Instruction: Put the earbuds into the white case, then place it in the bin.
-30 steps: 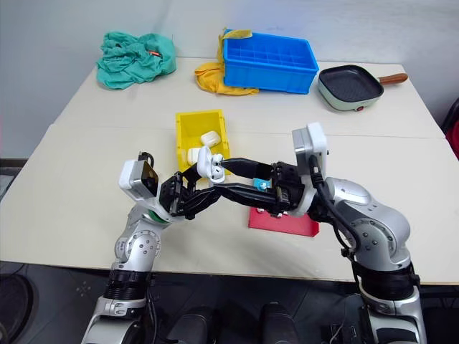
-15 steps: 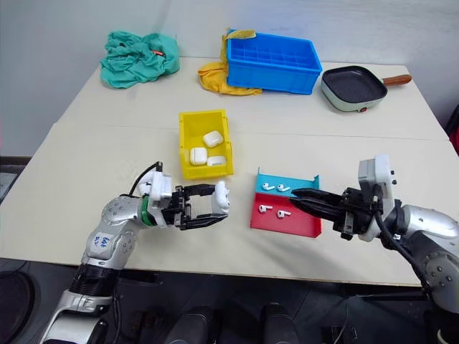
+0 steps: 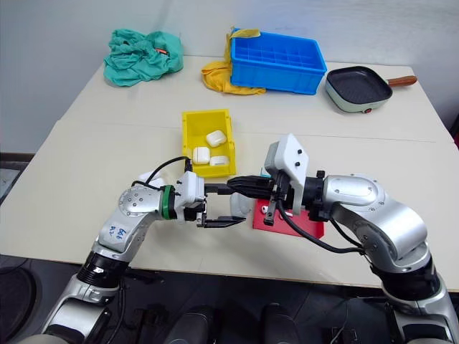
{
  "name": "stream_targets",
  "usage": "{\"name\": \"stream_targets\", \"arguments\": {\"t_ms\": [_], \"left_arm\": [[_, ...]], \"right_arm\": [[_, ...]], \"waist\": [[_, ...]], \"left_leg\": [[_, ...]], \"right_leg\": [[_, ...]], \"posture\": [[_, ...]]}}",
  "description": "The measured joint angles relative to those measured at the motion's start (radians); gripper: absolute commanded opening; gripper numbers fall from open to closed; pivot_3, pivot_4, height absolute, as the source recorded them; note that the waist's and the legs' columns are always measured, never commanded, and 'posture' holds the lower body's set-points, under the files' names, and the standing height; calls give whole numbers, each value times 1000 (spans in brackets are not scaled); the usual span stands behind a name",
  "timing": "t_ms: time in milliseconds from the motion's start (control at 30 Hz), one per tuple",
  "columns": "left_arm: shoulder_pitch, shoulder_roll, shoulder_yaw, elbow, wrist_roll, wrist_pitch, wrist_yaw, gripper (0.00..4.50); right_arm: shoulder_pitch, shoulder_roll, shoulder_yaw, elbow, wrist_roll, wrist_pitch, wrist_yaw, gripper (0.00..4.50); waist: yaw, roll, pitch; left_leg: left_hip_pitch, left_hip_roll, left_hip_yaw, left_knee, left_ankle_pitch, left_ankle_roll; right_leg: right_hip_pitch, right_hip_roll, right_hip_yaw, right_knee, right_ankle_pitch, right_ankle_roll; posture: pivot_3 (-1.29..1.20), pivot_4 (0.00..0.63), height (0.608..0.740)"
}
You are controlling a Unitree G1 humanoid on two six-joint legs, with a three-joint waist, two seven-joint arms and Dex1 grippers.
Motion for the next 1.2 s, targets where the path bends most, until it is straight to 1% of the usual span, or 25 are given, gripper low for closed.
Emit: {"name": "stream_targets", "arguments": {"t_ms": [167,233,333,367,433,533,600,667,700,800,833,933,1033,1100,1200], "left_arm": [[18,17,19,-7,-6,-1,1,2797],[24,17,38,-17,-22,0,4,2797],[37,20,71,-34,-45,16,20,2797],[45,20,82,-48,-56,33,30,2797],[64,13,124,-72,-95,93,84,2797],[72,-4,211,-86,-144,189,197,2797],[50,-23,261,-87,-163,257,289,2797],[20,-25,290,-81,-167,321,367,2797],[2,-26,306,-76,-167,342,401,2797],[-122,-43,332,13,-157,373,495,2797],[-152,-44,339,37,-155,373,509,2797],[-251,-60,336,148,-136,358,525,2797],[-331,-63,301,327,-88,321,515,2797],[-363,-63,286,421,-56,302,513,3518],[-415,-59,252,538,22,299,554,4446]], "right_arm": [[135,-82,-35,12,-38,-40,75,16],[211,-114,-77,20,-42,-65,110,16],[304,-114,-161,30,-38,-118,149,16],[341,-102,-207,31,-24,-137,157,173],[452,-34,-348,28,46,-194,179,585],[570,37,-478,24,70,-279,178,1573],[629,100,-556,9,54,-366,157,2255],[692,136,-607,-16,22,-445,147,3016],[722,152,-625,-25,5,-480,141,3359],[803,242,-679,-57,-55,-597,92,4380],[811,256,-681,-60,-60,-616,82,4449],[847,295,-676,-68,-84,-680,63,4449],[852,301,-666,-65,-125,-739,55,4449],[846,301,-654,-57,-138,-761,45,4500],[835,301,-622,-47,-153,-781,29,4500]], "waist": [[-1,0,0],[-1,0,0],[-1,0,0],[-1,-1,0],[0,-1,0],[1,-1,0],[1,-1,0],[2,-1,0],[1,-1,0],[3,-1,0],[1,-1,0],[-3,-1,0],[-5,-1,0],[-6,-1,0],[-3,-1,0]], "left_leg": [[0,0,0,0,0,0],[0,0,0,0,0,0],[0,0,0,1,0,0],[0,0,0,1,0,0],[0,0,0,0,0,0],[0,0,0,1,0,0],[0,0,0,2,0,0],[1,0,0,2,0,0],[2,0,0,2,0,0],[2,-1,1,2,0,-1],[2,-1,1,2,0,-1],[4,-1,2,1,0,-1],[5,-1,5,1,1,-1],[5,-1,5,1,1,-1],[5,-1,5,1,1,-1]], "right_leg": [[0,0,0,0,0,0],[0,0,0,0,0,0],[1,0,0,0,0,0],[1,0,0,0,0,0],[1,0,0,1,0,0],[1,0,0,5,0,0],[1,0,1,6,0,1],[1,0,1,8,0,1],[1,1,1,9,0,1],[1,1,1,9,0,1],[1,1,1,9,0,1],[1,1,2,10,0,1],[1,2,3,11,0,1],[0,2,4,12,0,1],[0,2,4,13,0,1]], "posture": [[0,150,740],[0,150,740],[0,150,740],[0,150,740],[0,150,740],[0,150,740],[0,150,740],[0,150,740],[0,150,740],[0,150,740],[0,150,740],[0,150,740],[0,150,740],[0,150,740],[0,150,740]]}}
